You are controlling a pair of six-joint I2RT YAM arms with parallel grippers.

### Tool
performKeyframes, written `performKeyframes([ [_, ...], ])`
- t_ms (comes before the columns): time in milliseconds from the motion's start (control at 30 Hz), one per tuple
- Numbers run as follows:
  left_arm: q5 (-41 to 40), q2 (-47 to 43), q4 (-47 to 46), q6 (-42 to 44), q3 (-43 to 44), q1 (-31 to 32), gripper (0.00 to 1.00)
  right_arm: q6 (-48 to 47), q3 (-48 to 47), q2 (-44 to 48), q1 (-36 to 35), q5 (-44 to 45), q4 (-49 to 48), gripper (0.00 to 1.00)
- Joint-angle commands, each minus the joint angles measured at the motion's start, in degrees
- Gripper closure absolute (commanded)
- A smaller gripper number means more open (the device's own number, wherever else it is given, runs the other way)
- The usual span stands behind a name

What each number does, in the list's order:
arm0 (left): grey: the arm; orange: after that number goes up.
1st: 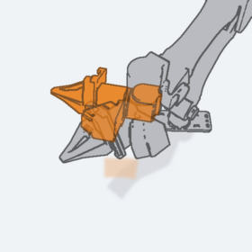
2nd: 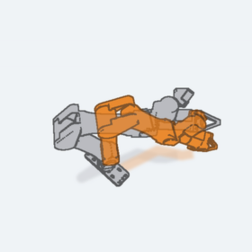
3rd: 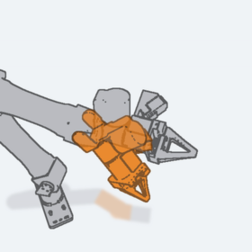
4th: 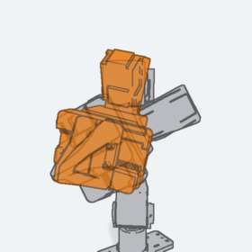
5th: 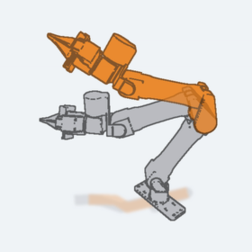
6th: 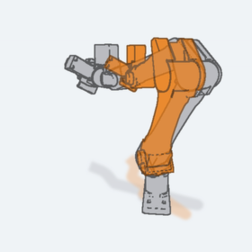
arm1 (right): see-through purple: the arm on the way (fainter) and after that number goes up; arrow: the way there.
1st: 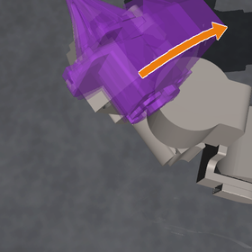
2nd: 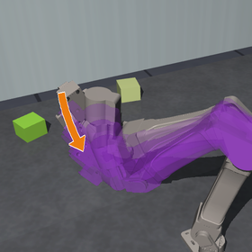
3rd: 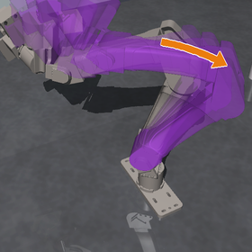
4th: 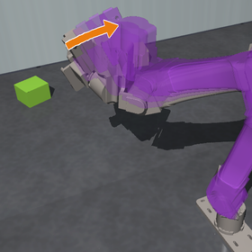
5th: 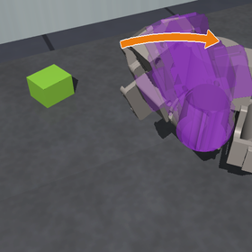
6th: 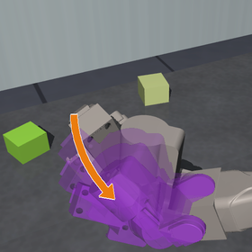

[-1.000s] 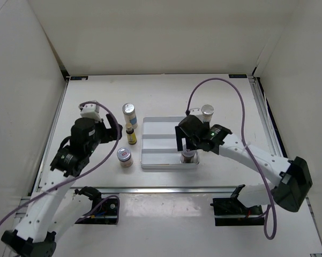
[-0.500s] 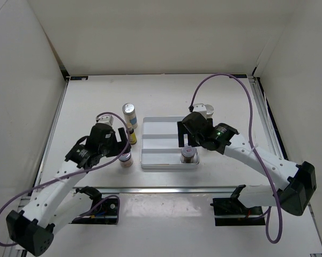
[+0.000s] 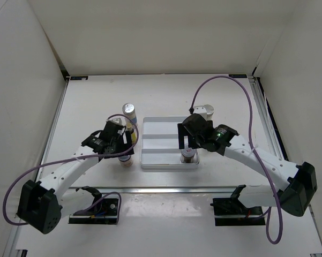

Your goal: Organize the condiment bottles

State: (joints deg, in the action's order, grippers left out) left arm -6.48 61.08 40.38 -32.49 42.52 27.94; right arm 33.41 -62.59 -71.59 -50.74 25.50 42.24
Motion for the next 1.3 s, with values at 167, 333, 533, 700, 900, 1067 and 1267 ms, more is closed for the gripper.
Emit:
performKeyframes([
  [167,2.3,6.5,-2.7,0.0,-0.8,0.3,0.25,1.3,0.9,2.2,-0.1,0.2,0.3,0.0],
  [333,1.7,2.8,-2.7,1.2,1.4,0.3,0.55,1.8,0.9,2.2,-0.1,0.8,0.3,0.0],
  [533,-0.1,-2.2,1.8,2.4,7.7,0.8,0.68,1.8,0.9,2.2,-0.1,0.8,0.3,0.0],
  [700,1.3,-3.5,2.5,2.4,12.7,2.1,0.73,1.8,0.9,2.2,-0.1,0.8,0.3,0.0],
  [900,3.7,2.2,-0.9,1.4,13.7,7.6,0.79,2.4,0.9,2.2,-0.1,0.8,0.8,0.0],
  [1067,2.1,5.5,-4.9,0.8,13.7,11.9,0.79,2.4,0.9,2.9,-0.1,1.3,1.4,0.0],
  [1267,2.1,11.8,-7.9,0.8,14.9,15.2,0.79,3.4,2.6,4.0,-0.1,1.3,1.4,0.0],
])
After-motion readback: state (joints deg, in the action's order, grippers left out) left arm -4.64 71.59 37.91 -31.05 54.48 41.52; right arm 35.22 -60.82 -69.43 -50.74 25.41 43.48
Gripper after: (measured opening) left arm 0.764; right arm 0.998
